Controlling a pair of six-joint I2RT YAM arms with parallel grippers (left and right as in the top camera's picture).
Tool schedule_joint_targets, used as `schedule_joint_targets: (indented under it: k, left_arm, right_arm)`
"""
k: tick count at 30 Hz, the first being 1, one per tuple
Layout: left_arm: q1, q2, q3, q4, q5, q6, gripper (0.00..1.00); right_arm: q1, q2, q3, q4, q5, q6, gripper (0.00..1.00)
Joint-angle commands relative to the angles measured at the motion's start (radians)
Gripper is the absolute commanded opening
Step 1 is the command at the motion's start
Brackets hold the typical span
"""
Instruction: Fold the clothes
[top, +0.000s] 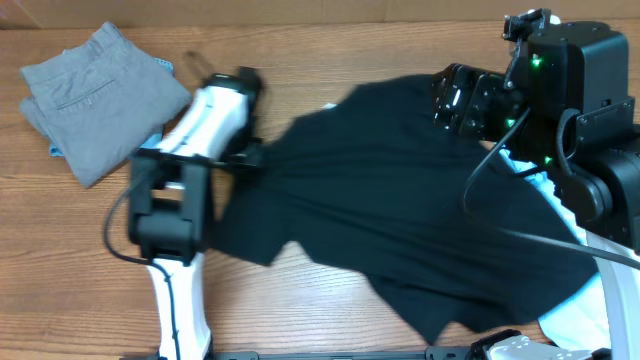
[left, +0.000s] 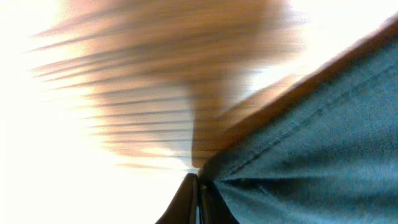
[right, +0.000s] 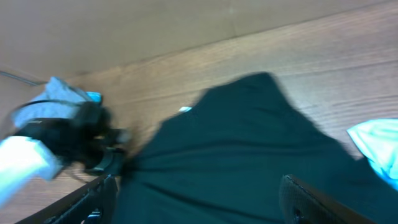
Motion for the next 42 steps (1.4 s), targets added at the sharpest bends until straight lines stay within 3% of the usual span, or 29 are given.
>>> schedule_joint_targets:
  k: [1,4,9,12,15,20,24,31,42]
  left_arm:
    - [0.188,-0.059,0.018,-0.03,0.088,-0.01,0.04]
    - [0.253,-0.133,0.018,-0.043,0.119,0.008,0.07]
    - [0.281,-0.296,0.018,-0.023,0.226,0.047,0.38]
    - [0.245,-0.357,0.018,0.027,0.374,0.156,0.47]
    - [0.181,-0.369,0.018,0.086,0.41,0.234,0.55]
    - [0.043,-0.291,0.017,0.219,0.412,0.365,0.46]
    - [-0.038,-0.175,0.017,0.341,0.419,0.424,0.3]
    - [-0.103,-0.029,0.017,0.454,0.412,0.416,0.27]
    - [-0.016,0.062,0.017,0.393,0.06,0.301,0.15]
  right_arm:
    - [-0.004,-0.003,0.02,-0.011,0.038,0.005,0.87]
    - [-0.004,-0.003,0.019,-0.012,0.045,0.005,0.87]
    - [-0.02,0.009,0.019,-0.02,0.053,0.038,0.87]
    - [-0.039,0.023,0.019,-0.028,0.052,0.047,0.87]
    - [-0.054,0.037,0.019,-0.035,0.051,0.051,0.87]
    - [-0.056,0.051,0.019,-0.035,0.042,0.051,0.87]
    - [-0.056,0.056,0.019,-0.035,0.036,0.07,0.86]
    - [-0.056,0.062,0.016,-0.034,0.035,0.084,0.86]
    - [-0.056,0.063,0.008,-0.045,0.036,0.084,0.85]
